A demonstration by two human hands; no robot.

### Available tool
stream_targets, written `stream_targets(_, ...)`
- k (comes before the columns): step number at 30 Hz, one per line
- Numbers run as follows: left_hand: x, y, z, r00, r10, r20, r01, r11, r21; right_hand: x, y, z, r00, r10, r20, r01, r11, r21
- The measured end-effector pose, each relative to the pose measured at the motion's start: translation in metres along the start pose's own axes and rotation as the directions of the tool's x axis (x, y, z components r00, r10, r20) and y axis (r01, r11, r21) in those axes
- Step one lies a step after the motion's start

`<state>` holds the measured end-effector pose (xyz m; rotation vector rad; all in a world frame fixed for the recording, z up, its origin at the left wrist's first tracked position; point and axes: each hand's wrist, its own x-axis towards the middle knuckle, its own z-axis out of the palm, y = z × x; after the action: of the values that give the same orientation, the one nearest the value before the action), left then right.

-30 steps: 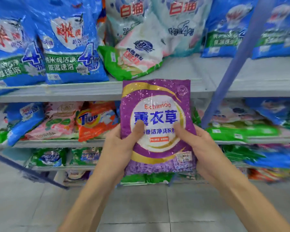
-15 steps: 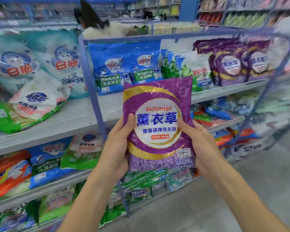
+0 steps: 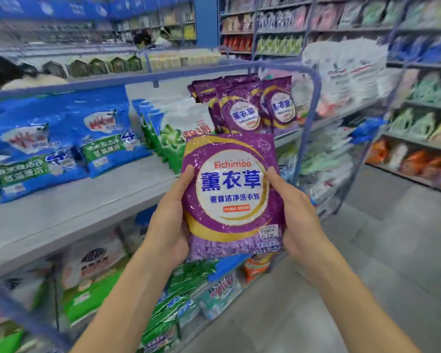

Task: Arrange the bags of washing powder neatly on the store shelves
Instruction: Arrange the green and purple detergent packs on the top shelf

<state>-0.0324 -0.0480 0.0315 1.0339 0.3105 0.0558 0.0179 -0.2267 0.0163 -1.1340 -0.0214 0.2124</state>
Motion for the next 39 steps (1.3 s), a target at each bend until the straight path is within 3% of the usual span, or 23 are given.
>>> stream_targets(11,0.172,-0.045,0.113,0.981,-0.110,0.160,0.113,0.993,-0.014,0.166,-0.049,-0.119,0.991,-0.032,-0.132,0.034,0.999,0.013)
stream_targets(16,0.222,-0.045,0.137,0.992,-0.074,0.104,0.080,0.995,-0.055,0.225,-0.060,-0.138,0.998,0.044,0.049,-0.041,0.997,-0.071)
stream_targets(20,0.259,-0.047,0.149,0.996,0.086,-0.006,-0.086,0.991,-0.099,0.276,-0.062,-0.143,0.971,0.144,0.193,-0.098,0.968,-0.230)
stream_targets(24,0.293,-0.046,0.162,0.973,0.175,-0.150,-0.192,0.975,-0.109,0.328,-0.074,-0.154,0.886,0.248,0.393,0.000,0.846,-0.534)
stream_targets(28,0.328,-0.036,0.182,0.915,0.280,-0.290,-0.314,0.946,-0.079,0.385,-0.087,-0.158,0.838,0.264,0.478,0.105,0.781,-0.615)
stream_targets(31,0.355,-0.022,0.190,0.840,0.384,-0.384,-0.419,0.908,-0.009,0.422,-0.094,-0.147,0.823,0.180,0.539,0.187,0.810,-0.555)
stream_targets(34,0.366,-0.011,0.185,0.762,0.438,-0.477,-0.417,0.895,0.155,0.447,-0.092,-0.129,0.817,0.164,0.553,0.221,0.796,-0.563)
stream_targets(37,0.354,-0.020,0.167,0.752,0.476,-0.456,-0.308,0.866,0.395,0.461,-0.080,-0.115,0.833,0.106,0.543,0.251,0.802,-0.542)
stream_targets(39,0.343,-0.034,0.156,0.763,0.478,-0.436,-0.145,0.783,0.605,0.463,-0.071,-0.112,0.843,0.061,0.534,0.258,0.825,-0.502)
